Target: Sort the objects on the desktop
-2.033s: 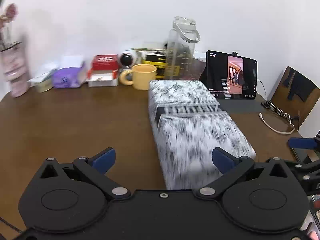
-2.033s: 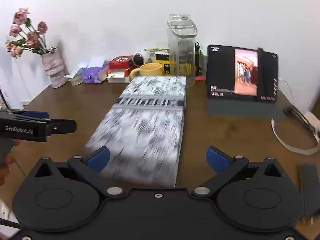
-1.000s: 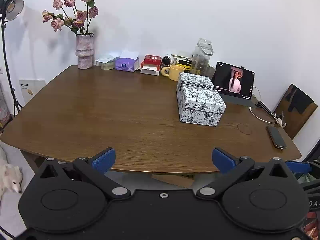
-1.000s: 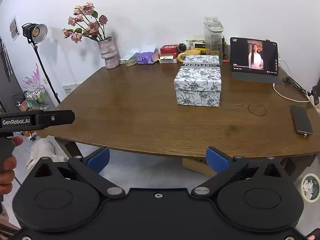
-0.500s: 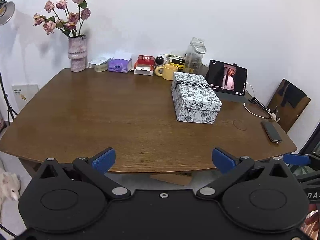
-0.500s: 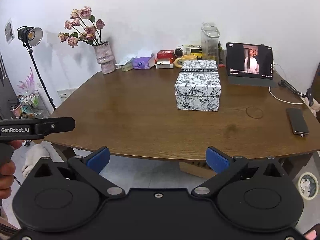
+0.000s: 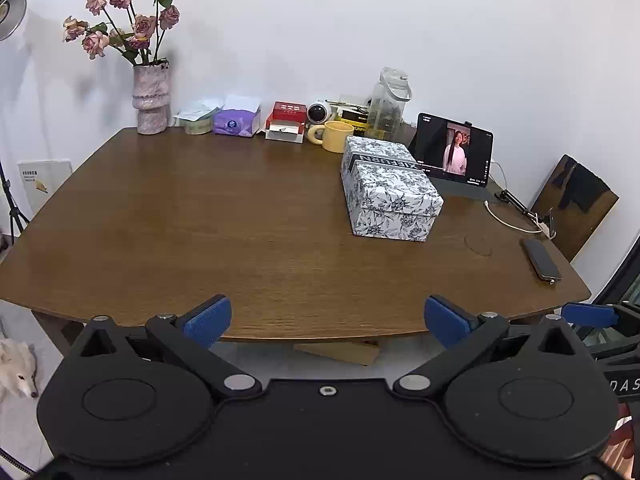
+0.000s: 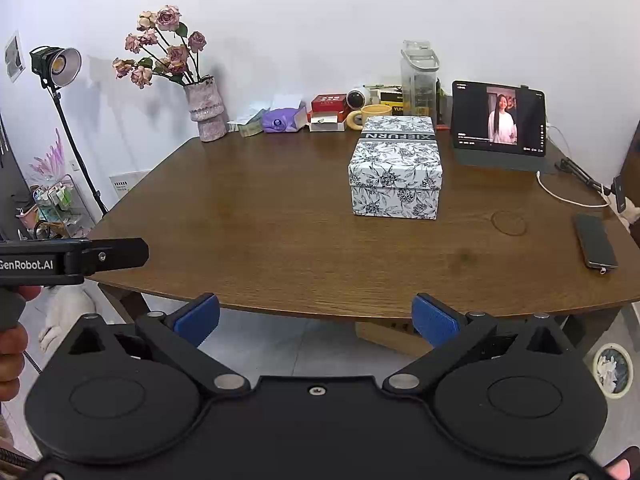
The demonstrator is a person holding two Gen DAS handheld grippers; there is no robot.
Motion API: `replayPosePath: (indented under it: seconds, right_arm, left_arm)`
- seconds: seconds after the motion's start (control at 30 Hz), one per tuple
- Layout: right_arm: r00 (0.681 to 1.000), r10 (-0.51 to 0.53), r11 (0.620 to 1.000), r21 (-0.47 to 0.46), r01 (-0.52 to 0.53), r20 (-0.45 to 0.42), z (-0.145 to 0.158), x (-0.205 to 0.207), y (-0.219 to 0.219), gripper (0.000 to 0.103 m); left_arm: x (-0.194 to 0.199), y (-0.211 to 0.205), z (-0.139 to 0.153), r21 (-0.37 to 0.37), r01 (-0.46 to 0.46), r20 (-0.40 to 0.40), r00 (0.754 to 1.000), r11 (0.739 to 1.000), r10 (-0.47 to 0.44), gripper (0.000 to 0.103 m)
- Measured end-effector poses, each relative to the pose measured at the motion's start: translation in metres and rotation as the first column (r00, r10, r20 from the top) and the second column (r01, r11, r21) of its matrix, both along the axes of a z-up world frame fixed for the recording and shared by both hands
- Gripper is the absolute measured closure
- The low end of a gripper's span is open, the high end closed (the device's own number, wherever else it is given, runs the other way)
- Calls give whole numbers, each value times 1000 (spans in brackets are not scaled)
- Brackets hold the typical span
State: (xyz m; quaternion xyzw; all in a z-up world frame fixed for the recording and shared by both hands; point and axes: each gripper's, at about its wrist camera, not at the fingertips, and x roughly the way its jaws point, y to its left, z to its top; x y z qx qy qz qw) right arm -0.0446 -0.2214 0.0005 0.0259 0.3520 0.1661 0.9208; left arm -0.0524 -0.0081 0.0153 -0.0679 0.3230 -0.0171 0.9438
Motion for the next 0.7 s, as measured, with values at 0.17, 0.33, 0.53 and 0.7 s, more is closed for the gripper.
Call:
replayPosePath:
  seconds: [0.17,0.33,0.53,0.7]
  right_arm:
    - [1000,1,1000,0,-1,1,1,1,1,0]
    - [1000,3,1000,3,-3,15,3,3,0,0]
    - [999,7,1000,-2,-7,33,6,3,1,0]
    - [999,4,1000,4,-4,34,5,4,0,0]
  left_arm:
    - [0,2,0,-2,-2,-6,1000,1000,2,0]
    - [2,1,0,4,0,-12,1000,1000,0,0]
    - [7,0,0,5,7,-20,1000,1000,-7,0]
    - [10,-1,-2,4,13,-27,1000,1000,-13,0]
